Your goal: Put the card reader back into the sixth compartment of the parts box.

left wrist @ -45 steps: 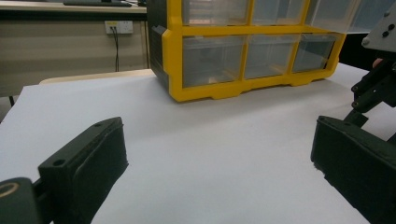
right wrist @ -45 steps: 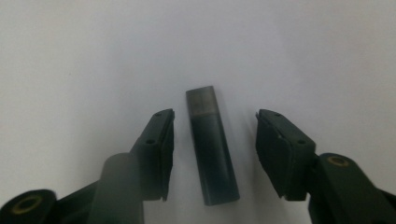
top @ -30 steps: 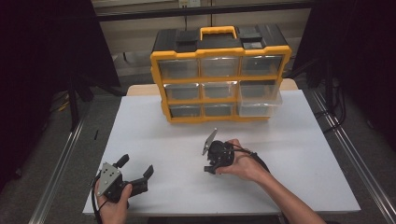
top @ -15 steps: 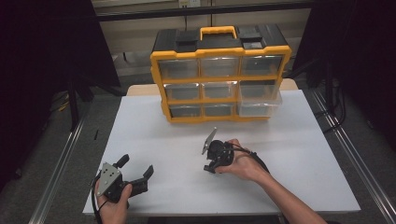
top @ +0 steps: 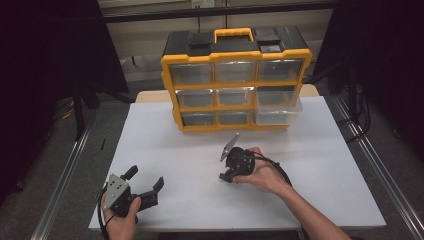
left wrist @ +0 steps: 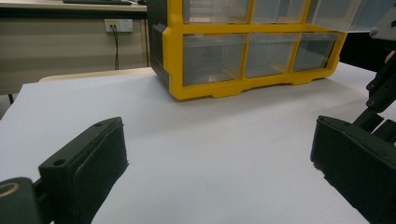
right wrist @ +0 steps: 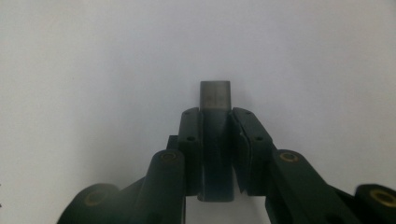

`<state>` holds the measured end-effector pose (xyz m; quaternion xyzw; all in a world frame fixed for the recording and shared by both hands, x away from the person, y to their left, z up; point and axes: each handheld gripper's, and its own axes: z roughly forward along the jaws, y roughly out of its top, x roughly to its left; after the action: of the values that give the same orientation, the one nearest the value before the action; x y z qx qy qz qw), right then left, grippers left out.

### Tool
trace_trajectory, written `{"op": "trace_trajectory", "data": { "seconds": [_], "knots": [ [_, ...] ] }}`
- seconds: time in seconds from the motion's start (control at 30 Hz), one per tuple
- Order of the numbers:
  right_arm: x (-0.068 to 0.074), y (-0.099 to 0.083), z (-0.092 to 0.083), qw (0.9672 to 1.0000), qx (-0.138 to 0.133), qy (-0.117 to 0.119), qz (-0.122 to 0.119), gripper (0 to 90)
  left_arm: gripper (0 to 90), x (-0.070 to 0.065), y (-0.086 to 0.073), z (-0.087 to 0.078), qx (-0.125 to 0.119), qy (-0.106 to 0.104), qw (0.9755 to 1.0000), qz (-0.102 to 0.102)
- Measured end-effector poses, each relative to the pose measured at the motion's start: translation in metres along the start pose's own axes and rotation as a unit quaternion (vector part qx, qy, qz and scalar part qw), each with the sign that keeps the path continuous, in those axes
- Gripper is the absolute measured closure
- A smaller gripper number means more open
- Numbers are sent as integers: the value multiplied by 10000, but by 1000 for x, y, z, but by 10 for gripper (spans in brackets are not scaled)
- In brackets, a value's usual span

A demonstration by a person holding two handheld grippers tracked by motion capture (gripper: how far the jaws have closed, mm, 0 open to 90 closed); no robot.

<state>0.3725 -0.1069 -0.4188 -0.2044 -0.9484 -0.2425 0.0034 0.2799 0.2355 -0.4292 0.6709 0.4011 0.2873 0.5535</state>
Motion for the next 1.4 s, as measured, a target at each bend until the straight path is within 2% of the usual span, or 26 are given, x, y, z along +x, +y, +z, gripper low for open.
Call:
{"op": "trace_trajectory", "data": {
  "seconds": [0.1,0.47,0.7,1.07,1.4],
  "knots": [
    [-2,-3,-4,9999,-155,-37,9,739,36,0,0,0,27,-8,10000,42],
    [-4,-11,-19,9974,-669,-187,204,739,36,0,0,0,0,-2,10000,-9],
    [-4,-15,-29,9943,-1006,-244,253,739,36,0,0,0,14,-16,10000,-9],
    [-4,-17,-41,9900,-1357,-248,308,739,36,0,0,-1,-1,-28,10000,-31],
    [-3,-18,-57,9838,-1745,-265,314,739,36,0,0,-1,-2,-31,10000,-33]
  ]
}}
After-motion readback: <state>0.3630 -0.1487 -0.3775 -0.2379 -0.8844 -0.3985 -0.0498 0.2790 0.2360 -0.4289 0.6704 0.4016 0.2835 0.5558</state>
